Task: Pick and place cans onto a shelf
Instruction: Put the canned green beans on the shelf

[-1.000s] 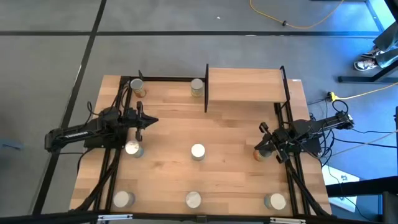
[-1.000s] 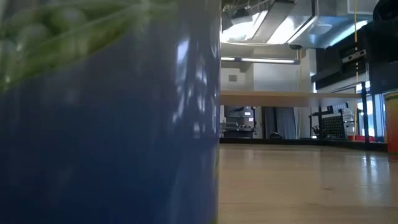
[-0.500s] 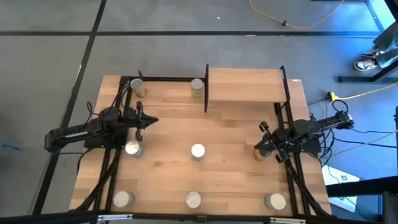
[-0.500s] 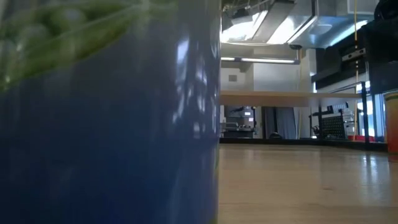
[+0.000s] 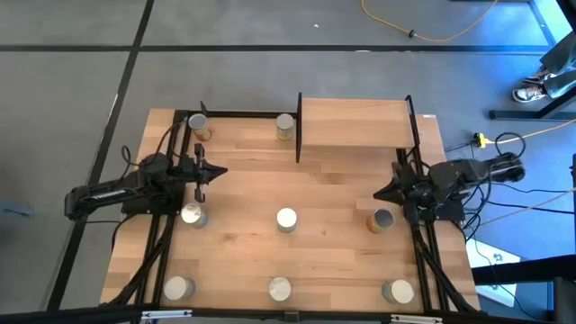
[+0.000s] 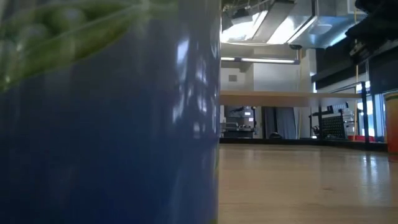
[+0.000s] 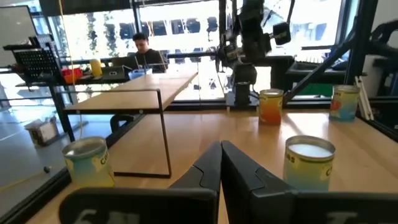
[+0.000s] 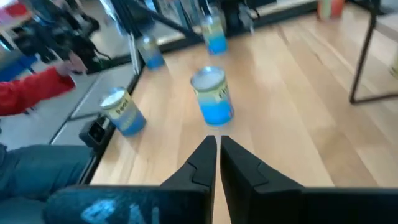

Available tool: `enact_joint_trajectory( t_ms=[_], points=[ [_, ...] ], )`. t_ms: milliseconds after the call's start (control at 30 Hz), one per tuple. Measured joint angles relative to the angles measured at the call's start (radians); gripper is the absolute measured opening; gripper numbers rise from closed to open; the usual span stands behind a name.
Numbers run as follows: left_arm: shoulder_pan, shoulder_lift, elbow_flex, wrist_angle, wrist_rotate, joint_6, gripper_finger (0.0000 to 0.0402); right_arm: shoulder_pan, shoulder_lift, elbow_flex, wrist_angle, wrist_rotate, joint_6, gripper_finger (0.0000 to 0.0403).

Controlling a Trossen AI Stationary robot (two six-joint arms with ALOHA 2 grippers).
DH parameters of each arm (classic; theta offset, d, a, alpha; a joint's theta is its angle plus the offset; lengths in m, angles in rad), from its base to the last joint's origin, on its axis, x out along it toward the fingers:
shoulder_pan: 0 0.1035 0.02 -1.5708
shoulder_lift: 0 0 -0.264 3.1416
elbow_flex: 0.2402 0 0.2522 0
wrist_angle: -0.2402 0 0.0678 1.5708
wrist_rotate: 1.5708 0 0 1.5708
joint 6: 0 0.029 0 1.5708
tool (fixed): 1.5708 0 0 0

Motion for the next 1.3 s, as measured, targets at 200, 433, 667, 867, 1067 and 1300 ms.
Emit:
enact_joint_trajectory(
  t_ms=[200,433,667,867,1067,1300],
  points=[
    [0.0,0.0,0.023,-0.018,0.0,0.0,0.0,0.0,0.269,0.297,-0.331,-0.007,0.077,0.0026],
    [0.0,0.001,0.077,-0.146,0.0,-0.001,0.0,0.0,0.52,0.568,-0.612,-0.129,0.074,0.0026],
    [0.0,0.044,0.169,-0.293,0.0,-0.01,0.0,0.0,0.612,0.657,-0.547,-0.246,0.078,0.0026],
    [0.0,0.113,0.215,-0.301,0.003,-0.009,0.0,0.0,0.634,0.661,-0.476,-0.291,0.096,0.0026],
    [0.0,0.168,0.226,-0.303,0.004,-0.013,0.0,-0.002,0.664,0.66,-0.482,-0.262,0.162,0.0026],
    [0.0,0.204,0.226,-0.302,0.005,-0.036,0.0,-0.01,0.707,0.66,-0.645,-0.162,0.281,0.003]
  ],
)
